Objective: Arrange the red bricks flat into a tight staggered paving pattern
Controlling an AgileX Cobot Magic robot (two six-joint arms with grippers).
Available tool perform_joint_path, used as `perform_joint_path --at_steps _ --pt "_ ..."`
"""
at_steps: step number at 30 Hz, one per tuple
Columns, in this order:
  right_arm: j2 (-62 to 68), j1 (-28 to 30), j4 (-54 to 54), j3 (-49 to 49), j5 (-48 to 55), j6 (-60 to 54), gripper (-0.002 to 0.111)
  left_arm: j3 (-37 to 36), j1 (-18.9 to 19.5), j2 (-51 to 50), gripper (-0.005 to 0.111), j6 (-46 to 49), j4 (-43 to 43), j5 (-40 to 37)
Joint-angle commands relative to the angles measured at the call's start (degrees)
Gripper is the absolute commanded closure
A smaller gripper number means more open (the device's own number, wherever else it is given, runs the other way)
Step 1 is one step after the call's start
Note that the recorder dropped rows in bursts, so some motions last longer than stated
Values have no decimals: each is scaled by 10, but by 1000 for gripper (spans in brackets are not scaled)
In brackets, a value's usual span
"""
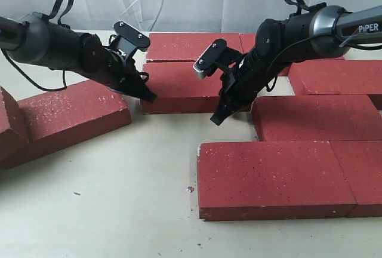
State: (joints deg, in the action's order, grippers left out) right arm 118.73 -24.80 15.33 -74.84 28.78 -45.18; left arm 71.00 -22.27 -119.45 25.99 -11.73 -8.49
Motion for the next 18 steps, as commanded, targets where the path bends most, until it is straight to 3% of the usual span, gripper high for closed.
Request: perform_joint_path --at_steps 1,12,18 --pt "1 3 -6 -5 -3 2 109 5 -18 -3 107 -1 -7 19" --pt "-11 3 -23 -5 1 21 109 5 -44 -6 107 -1 -7 37" --pt "-43 3 -37 -5 51 47 109 14 -44 -22 107 -1 -7 42"
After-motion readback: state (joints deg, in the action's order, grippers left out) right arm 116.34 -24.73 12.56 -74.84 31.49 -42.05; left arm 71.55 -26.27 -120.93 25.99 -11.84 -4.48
